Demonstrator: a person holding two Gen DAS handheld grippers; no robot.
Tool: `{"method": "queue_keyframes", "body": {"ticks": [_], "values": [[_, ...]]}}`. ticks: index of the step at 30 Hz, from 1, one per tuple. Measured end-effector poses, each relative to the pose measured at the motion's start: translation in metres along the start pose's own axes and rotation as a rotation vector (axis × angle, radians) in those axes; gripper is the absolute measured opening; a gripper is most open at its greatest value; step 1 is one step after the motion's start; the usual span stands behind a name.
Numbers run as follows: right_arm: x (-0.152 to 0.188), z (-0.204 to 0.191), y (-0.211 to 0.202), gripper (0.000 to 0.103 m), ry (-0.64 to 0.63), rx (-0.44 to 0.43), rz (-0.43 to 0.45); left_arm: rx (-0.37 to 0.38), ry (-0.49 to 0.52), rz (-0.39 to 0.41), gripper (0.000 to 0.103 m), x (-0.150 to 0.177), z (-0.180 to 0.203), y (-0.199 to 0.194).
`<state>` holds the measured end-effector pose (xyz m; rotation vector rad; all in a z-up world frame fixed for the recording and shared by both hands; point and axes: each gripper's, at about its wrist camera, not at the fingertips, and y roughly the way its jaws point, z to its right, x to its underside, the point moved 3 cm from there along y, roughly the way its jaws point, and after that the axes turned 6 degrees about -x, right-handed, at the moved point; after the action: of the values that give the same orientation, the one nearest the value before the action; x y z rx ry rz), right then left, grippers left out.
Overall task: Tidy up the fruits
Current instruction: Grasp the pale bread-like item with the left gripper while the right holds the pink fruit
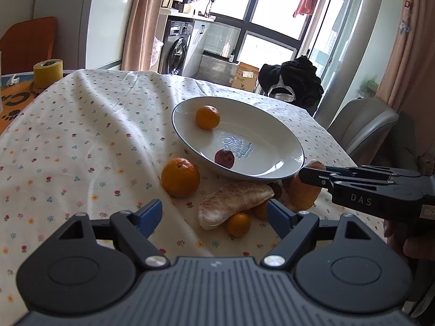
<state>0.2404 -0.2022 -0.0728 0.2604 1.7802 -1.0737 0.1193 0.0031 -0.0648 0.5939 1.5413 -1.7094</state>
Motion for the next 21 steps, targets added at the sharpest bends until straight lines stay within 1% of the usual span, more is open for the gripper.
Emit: {"method": "queue_keyframes", "body": {"ticks": [10,13,18,21], "values": [[0.002,0.008,0.003,0.025,0.013,-0.039,0.015,0.013,0.019,-0.024,0.083,-0.003,0.011,0.023],[0.003,0.01,0.003,0.025,0.018,-0.05,0.018,0.022,0.022,-0.036,0.08,-0.003,0.015,0.031],[0.004,0.01,0.007,0.025,0.012,-0.064,0.011,0.032,0.015,-0.058,0.08,-0.003,0.022,0.044],[0.006,0.012,0.01,0.025,0.018,-0.07,0.002,0.02,0.022,-0.061,0.08,-0.003,0.026,0.05]]}}
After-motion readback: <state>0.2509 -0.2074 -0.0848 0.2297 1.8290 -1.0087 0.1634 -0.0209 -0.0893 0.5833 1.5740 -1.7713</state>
